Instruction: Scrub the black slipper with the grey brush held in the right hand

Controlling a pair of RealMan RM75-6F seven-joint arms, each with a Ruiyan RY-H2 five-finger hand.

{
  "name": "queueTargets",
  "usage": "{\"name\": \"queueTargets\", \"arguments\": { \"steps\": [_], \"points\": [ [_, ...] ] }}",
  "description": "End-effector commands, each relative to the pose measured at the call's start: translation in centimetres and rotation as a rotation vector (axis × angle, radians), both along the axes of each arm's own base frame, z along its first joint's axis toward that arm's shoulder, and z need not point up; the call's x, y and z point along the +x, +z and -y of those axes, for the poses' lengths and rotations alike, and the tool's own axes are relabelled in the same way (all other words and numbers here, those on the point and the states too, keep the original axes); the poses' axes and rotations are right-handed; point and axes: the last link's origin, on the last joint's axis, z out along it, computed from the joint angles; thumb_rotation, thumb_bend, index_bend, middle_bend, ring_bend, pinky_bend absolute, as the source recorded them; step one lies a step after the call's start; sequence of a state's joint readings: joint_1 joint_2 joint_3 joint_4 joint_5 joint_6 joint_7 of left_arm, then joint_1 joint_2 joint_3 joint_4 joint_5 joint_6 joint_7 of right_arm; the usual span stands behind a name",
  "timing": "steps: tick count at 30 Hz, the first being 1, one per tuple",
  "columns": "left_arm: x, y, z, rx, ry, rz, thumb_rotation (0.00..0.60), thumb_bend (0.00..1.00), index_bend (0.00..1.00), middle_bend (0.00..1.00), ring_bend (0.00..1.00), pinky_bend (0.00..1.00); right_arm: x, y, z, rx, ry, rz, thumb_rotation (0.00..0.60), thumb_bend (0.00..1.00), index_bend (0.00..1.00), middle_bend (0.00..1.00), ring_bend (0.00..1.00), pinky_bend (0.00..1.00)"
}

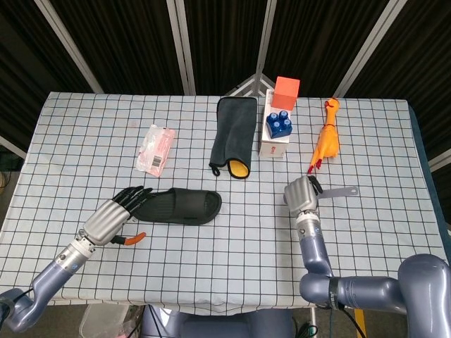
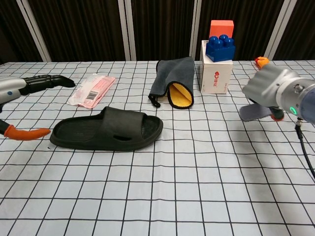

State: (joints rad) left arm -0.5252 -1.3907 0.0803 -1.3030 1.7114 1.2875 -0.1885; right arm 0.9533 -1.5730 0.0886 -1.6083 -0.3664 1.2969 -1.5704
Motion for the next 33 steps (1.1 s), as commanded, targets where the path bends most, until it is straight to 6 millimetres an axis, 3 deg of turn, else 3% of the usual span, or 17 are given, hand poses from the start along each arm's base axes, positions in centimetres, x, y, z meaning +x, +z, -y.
{"name": "queueTargets", "arguments": {
  "steps": [1, 13, 21, 28, 31, 33],
  "points": [
    [-0.8, 1.0, 0.3, 0.017, 0.028, 0.013, 0.401, 0.42, 0.0, 0.01, 0.04, 0.11, -0.8, 1.0, -1.3, 0.046, -0.078, -0.073, 0.6, 0.97, 0.82, 0.69, 0.63, 0.65],
    [-1.3, 1.3, 0.2, 0.031, 0.051, -0.006, 0.405, 0.42, 0.0, 0.01, 0.04, 0.11, -0.6, 2.0, -1.7, 0.089, -0.112, 0.017, 0.6, 0.97, 0.79, 0.63, 0.6, 0.59],
    [-1.7, 1.0, 0.0, 0.031, 0.064, -0.016, 0.403, 0.41, 0.0, 0.01, 0.04, 0.11, -0.4, 1.6, -2.0, 0.155, -0.143, 0.189, 0.6, 0.97, 0.49, 0.48, 0.53, 0.55],
    [-1.6, 1.0, 0.1, 0.035, 0.059, -0.019, 0.408, 0.41, 0.0, 0.01, 0.04, 0.11, -0.5, 0.8, -2.1, 0.194, -0.106, 0.242, 0.6, 0.97, 0.46, 0.45, 0.52, 0.54],
    [-1.7, 1.1, 0.2, 0.041, 0.059, -0.02, 0.406, 0.41, 0.0, 0.01, 0.04, 0.11, -0.6, 0.8, -2.0, 0.191, -0.097, 0.244, 0.6, 0.9, 0.27, 0.37, 0.49, 0.53],
    [-1.7, 1.3, 0.3, 0.043, 0.061, -0.019, 0.405, 0.41, 0.0, 0.01, 0.04, 0.11, -0.6, 0.9, -2.0, 0.18, -0.093, 0.25, 0.6, 0.73, 0.05, 0.3, 0.43, 0.49]
  ]
}}
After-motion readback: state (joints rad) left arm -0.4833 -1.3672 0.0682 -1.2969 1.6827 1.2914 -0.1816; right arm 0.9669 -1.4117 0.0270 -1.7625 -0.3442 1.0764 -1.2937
